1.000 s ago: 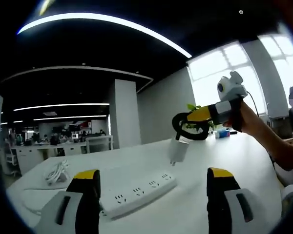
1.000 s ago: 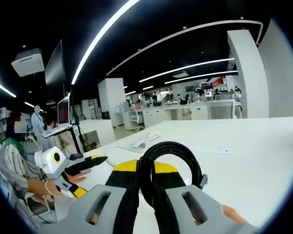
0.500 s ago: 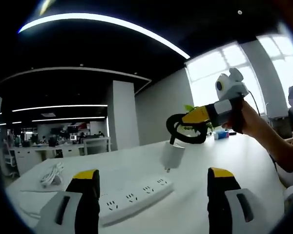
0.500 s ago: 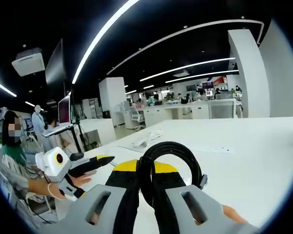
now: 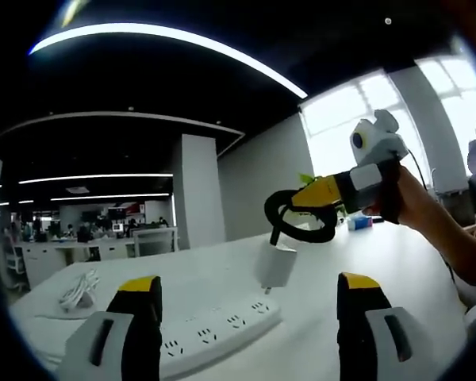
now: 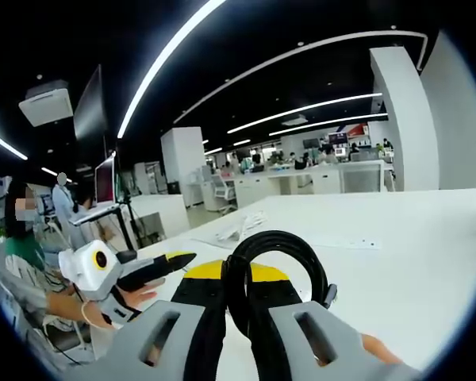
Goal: Straighten the power strip on the desk, plug the charger into it
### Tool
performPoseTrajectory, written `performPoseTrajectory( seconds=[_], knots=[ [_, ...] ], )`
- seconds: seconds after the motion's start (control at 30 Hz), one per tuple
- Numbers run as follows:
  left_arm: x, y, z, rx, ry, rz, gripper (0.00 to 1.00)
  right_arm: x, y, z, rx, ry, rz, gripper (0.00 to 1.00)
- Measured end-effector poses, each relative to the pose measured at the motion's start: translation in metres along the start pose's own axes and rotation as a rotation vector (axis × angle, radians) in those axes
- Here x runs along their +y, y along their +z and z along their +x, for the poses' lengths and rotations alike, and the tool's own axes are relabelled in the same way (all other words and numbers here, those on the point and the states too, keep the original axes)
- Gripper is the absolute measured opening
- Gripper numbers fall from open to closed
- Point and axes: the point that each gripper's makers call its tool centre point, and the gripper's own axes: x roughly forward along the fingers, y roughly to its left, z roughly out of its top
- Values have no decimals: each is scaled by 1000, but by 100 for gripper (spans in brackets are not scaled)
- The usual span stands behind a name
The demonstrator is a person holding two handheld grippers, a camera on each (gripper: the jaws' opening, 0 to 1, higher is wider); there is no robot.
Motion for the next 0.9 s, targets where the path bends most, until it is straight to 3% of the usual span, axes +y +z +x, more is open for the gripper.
performPoseTrajectory(
  seconds=[0.37,0.6,0.9],
  knots=[
    [1,-8,14,1,10,22,92,-2,-1,1,-3,-1,9,6],
    [-4,-2,24,-18,11,36,91,-3,0,3,-7,1,15,6],
    [-14,-8,35,14,-14,60,91,1,-4,6,-1,11,18,6]
  ],
)
